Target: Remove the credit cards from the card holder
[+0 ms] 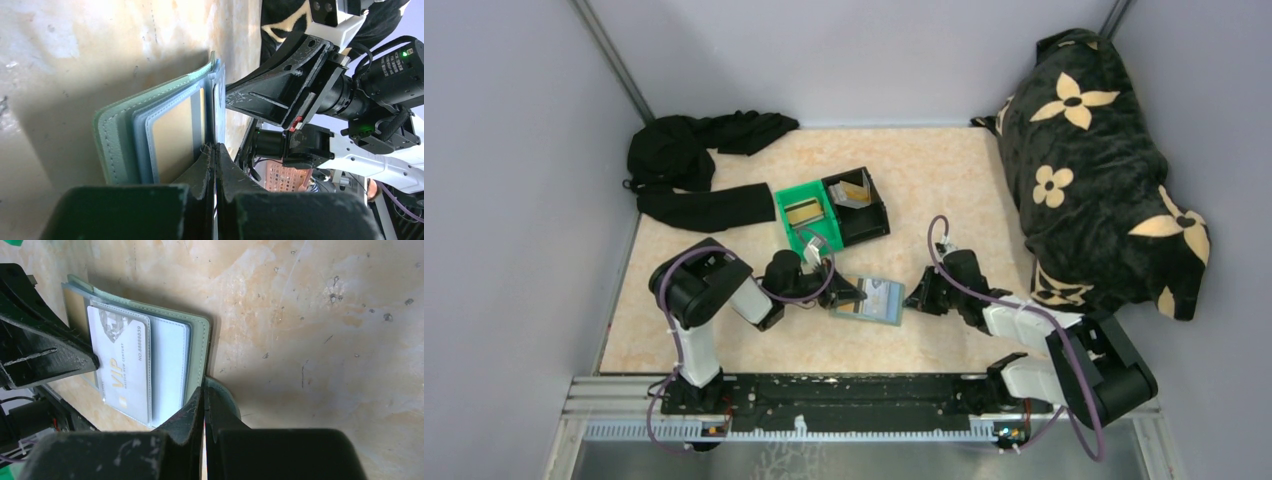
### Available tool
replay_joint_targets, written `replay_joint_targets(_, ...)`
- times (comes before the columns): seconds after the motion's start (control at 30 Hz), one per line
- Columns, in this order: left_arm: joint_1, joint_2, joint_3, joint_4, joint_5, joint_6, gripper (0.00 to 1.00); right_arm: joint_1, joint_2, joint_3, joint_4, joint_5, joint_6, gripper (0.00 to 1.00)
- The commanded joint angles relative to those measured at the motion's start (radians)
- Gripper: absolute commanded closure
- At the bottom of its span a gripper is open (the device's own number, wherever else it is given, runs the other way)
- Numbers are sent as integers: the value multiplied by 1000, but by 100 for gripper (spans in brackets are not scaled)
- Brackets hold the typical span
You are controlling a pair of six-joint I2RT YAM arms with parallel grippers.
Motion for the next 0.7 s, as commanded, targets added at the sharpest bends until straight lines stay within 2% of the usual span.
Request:
replay_joint_targets(0.0, 27, -41, -16, -8, 14, 42, 100, -11, 23, -24, -65, 59, -39, 100)
replay_joint_targets(0.5, 64, -73, -26, -69, 35, 88, 100, -12, 34, -21, -60, 64, -41, 100)
replay_joint_targets(0.67, 65, -33, -23, -33, 43, 65, 100, -12, -7, 17, -131, 90, -63, 100)
